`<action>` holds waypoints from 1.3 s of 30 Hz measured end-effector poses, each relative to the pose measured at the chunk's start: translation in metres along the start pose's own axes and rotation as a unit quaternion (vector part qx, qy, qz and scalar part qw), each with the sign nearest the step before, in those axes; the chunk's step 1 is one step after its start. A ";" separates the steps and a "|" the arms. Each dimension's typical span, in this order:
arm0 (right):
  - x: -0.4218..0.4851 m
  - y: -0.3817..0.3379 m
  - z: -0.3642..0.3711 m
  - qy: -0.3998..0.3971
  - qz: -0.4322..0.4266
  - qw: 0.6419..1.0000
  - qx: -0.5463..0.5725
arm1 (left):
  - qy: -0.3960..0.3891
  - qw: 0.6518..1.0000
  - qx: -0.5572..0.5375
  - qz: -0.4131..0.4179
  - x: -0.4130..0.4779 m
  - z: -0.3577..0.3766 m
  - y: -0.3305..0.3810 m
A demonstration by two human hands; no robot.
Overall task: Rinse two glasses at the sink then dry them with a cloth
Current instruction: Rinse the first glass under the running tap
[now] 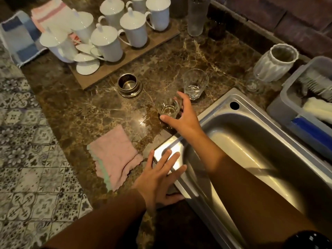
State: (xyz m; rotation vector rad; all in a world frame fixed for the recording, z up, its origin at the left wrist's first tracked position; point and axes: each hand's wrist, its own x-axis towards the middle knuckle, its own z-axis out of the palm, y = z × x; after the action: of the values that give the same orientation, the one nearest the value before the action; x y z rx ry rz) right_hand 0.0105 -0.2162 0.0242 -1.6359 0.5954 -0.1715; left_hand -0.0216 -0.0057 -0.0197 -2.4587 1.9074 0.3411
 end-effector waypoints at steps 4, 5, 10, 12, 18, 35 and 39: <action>0.003 0.000 0.003 0.010 -0.011 1.000 -0.017 | 0.008 1.000 -0.010 0.005 -0.001 0.003 -0.001; 0.004 0.000 0.003 0.012 -0.009 1.000 -0.017 | 0.009 1.000 -0.008 0.007 -0.001 0.002 -0.001; -0.009 0.001 0.001 0.033 -0.008 0.999 -0.016 | -0.001 1.000 -0.021 -0.006 -0.001 -0.002 0.002; -0.026 -0.006 -0.005 0.051 -0.006 0.999 -0.010 | -0.015 0.999 -0.028 -0.013 0.000 -0.002 0.001; -0.119 -0.044 -0.039 0.132 -0.022 0.991 0.015 | -0.049 0.998 -0.039 -0.015 -0.001 -0.011 0.002; -0.350 -0.073 -0.144 0.252 0.003 0.964 0.081 | -0.105 0.882 -0.452 0.078 0.053 -0.159 0.115; -0.368 -0.062 -0.153 0.272 -0.004 0.954 0.123 | -0.126 0.853 -0.476 0.173 0.059 -0.183 0.167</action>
State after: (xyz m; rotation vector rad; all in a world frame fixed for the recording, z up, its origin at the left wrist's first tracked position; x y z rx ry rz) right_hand -0.3533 -0.1750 0.1930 -1.3435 0.9422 -0.6914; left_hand -0.1378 -0.1309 0.1696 -2.1982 2.3949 1.9163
